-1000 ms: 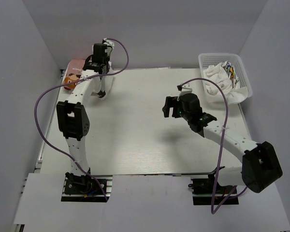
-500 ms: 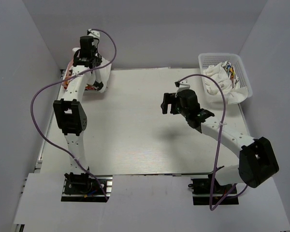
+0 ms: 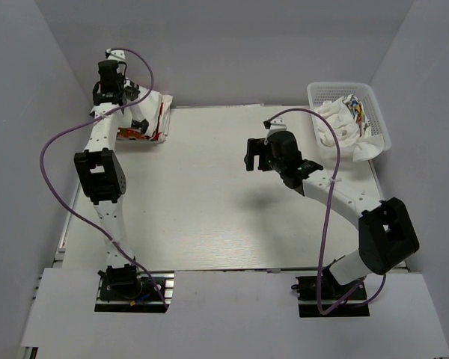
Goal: Fold and stack the t-shirts
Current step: Put the neatly folded tshirt into the corner of the board with the left arm
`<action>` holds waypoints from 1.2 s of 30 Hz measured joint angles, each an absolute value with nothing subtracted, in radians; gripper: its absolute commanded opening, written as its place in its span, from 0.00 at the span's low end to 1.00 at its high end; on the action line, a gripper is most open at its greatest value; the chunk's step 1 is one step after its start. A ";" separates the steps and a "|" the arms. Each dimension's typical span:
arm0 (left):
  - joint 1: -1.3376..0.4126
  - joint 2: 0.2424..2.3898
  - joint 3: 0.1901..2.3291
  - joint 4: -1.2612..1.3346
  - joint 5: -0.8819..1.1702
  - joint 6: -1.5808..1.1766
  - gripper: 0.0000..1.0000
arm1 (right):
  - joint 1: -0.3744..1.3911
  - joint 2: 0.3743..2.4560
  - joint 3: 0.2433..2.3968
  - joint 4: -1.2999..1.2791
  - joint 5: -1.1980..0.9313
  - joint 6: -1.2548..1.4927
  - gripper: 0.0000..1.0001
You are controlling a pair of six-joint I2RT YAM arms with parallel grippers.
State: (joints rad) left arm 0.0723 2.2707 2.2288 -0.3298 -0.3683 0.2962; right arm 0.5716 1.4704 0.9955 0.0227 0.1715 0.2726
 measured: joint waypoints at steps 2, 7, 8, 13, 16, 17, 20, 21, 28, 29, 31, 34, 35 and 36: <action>0.085 2.303 2.229 -0.327 -0.348 0.284 0.00 | 0.572 1.494 1.023 0.021 0.170 0.271 0.90; 0.111 2.386 2.229 -0.318 -0.331 0.265 0.44 | 0.572 1.571 1.098 0.008 0.159 0.260 0.90; 0.115 2.397 2.230 -0.316 -0.332 0.265 0.60 | 0.572 1.584 1.108 0.005 0.157 0.258 0.90; 0.131 2.416 2.232 -0.321 -0.359 0.223 1.00 | 0.571 1.620 1.132 -0.010 0.150 0.256 0.90; 0.133 2.406 2.238 -0.324 -0.381 0.198 1.00 | 0.571 1.620 1.140 -0.031 0.150 0.255 0.90; 0.133 2.398 2.238 -0.332 -0.384 0.189 1.00 | 0.572 1.620 1.140 -0.033 0.150 0.254 0.90; 0.129 2.343 2.211 -0.354 -0.373 0.163 1.00 | 0.572 1.597 1.132 -0.036 0.147 0.254 0.90; 0.128 2.311 2.193 -0.367 -0.360 0.154 1.00 | 0.571 1.578 1.122 -0.038 0.146 0.254 0.90; 0.100 1.938 1.972 -0.436 -0.176 -0.053 1.00 | 0.572 1.364 0.994 0.002 0.135 0.285 0.90; 0.089 1.872 1.922 -0.436 -0.153 -0.094 1.00 | 0.571 1.327 0.957 0.016 0.134 0.297 0.90; 0.059 1.722 1.758 -0.395 -0.115 -0.189 1.00 | 0.571 1.261 0.886 0.030 0.127 0.321 0.90; -0.041 1.461 1.367 -0.289 -0.059 -0.324 1.00 | 0.571 1.185 0.786 0.033 0.117 0.356 0.90; -0.083 1.388 1.232 -0.268 -0.038 -0.364 1.00 | 0.571 1.164 0.756 0.031 0.115 0.364 0.90; -0.131 1.323 1.105 -0.247 -0.014 -0.400 1.00 | 0.572 1.146 0.728 0.031 0.110 0.370 0.90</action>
